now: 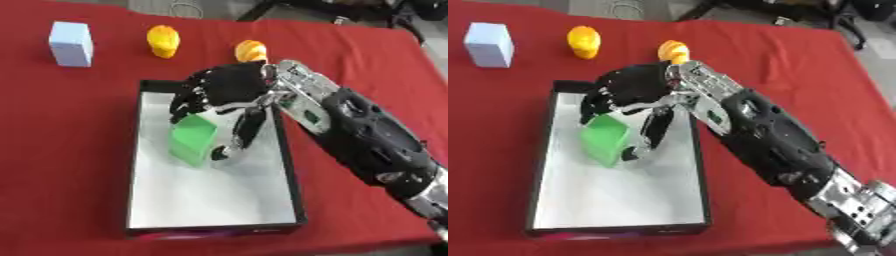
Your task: Pick up objects on the table and place them in the box.
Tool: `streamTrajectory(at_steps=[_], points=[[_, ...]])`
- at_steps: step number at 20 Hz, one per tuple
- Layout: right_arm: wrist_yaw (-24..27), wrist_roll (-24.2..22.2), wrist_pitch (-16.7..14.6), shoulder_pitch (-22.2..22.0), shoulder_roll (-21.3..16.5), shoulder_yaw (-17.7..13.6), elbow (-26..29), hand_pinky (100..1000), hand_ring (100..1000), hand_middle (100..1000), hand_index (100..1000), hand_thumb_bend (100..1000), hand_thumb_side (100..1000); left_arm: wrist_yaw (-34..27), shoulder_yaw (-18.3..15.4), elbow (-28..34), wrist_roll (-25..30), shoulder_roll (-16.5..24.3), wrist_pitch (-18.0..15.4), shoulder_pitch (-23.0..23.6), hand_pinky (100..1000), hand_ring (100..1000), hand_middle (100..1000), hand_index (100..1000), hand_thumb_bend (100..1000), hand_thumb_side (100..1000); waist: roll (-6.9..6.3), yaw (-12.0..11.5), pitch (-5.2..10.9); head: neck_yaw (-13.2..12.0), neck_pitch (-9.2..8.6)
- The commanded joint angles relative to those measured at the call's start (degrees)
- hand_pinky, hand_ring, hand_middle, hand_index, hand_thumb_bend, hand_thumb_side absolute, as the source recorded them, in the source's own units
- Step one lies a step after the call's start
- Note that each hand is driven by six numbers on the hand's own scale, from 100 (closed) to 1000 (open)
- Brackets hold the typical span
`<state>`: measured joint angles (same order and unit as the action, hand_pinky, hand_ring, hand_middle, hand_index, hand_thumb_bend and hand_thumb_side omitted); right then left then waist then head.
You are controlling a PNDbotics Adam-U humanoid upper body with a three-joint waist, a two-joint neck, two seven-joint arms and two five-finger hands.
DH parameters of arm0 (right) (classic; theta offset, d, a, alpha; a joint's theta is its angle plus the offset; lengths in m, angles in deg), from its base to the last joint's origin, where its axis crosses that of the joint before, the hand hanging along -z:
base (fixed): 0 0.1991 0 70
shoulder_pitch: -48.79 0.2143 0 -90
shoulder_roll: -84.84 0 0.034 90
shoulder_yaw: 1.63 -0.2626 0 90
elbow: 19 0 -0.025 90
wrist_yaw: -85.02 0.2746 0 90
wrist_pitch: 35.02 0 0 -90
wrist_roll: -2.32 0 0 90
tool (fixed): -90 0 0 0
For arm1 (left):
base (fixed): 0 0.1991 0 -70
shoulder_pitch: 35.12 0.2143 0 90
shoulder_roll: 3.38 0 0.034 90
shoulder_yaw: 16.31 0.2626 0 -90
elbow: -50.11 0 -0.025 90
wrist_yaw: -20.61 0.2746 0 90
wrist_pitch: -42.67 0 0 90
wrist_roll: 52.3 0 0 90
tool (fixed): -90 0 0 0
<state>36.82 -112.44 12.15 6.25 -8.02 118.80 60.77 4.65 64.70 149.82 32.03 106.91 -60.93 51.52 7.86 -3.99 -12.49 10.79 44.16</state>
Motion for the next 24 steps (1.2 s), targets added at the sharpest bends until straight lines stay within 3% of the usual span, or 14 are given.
streamTrajectory(at_steps=[1,5,7,10,14,15,17,19,24], points=[[3.7,-9.2,-6.1,1.4,-2.5,-1.1,2.6,895,889,866,901,454,487,0.3,-0.4,1.1,0.0,1.2,-0.2,0.1,821,778,719,791,100,745,-0.22,0.1,0.01,0.2,-0.04],[10.9,-13.1,-4.4,2.1,-4.4,-2.0,6.7,894,886,861,900,404,434,0.3,-0.6,1.2,-0.2,1.3,-0.4,0.4,821,778,719,791,100,743,-0.35,0.3,0.10,0.3,-0.04],[15.9,-15.0,-3.0,2.5,-5.9,-3.0,9.0,892,872,843,894,357,365,0.4,-0.8,1.2,-0.4,1.3,-0.5,0.5,821,778,719,791,100,741,-0.38,0.4,0.13,0.3,-0.04],[25.9,-16.8,1.2,3.4,-9.0,-6.6,11.7,898,856,820,886,288,257,0.3,-1.0,1.2,-0.6,1.2,-0.6,0.7,821,779,719,791,100,739,-0.47,0.5,0.13,0.2,-0.04],[36.9,-17.8,8.0,4.5,-14.0,-12.7,11.0,902,850,807,880,271,206,0.3,-1.2,1.3,-0.9,1.1,-0.7,0.8,821,779,718,791,100,739,-0.73,0.2,-0.10,0.8,-0.04],[38.3,-17.5,9.2,4.8,-15.1,-14.0,9.4,906,851,808,881,210,123,0.3,-1.3,1.4,-0.9,1.1,-0.8,0.7,821,779,718,791,100,736,-0.80,0.0,-0.23,1.0,-0.04],[40.1,-17.2,10.3,5.2,-16.6,-15.8,5.7,911,852,810,883,221,186,0.3,-1.2,1.5,-0.9,1.0,-0.9,0.5,821,779,718,791,100,739,-0.89,-0.3,-0.60,1.5,-0.04],[40.7,-17.2,10.3,5.6,-17.7,-17.2,1.7,912,853,811,883,216,192,0.3,-1.1,1.6,-0.9,0.9,-0.9,0.1,821,777,718,791,100,738,-0.99,-0.7,-1.09,1.9,-0.04],[38.4,-15.8,7.9,6.6,-19.6,-20.0,-6.2,916,863,819,884,192,207,0.3,-1.0,2.3,-0.7,0.8,-1.0,-0.9,821,775,718,792,100,738,-1.15,-1.8,-2.52,3.2,-0.04]])
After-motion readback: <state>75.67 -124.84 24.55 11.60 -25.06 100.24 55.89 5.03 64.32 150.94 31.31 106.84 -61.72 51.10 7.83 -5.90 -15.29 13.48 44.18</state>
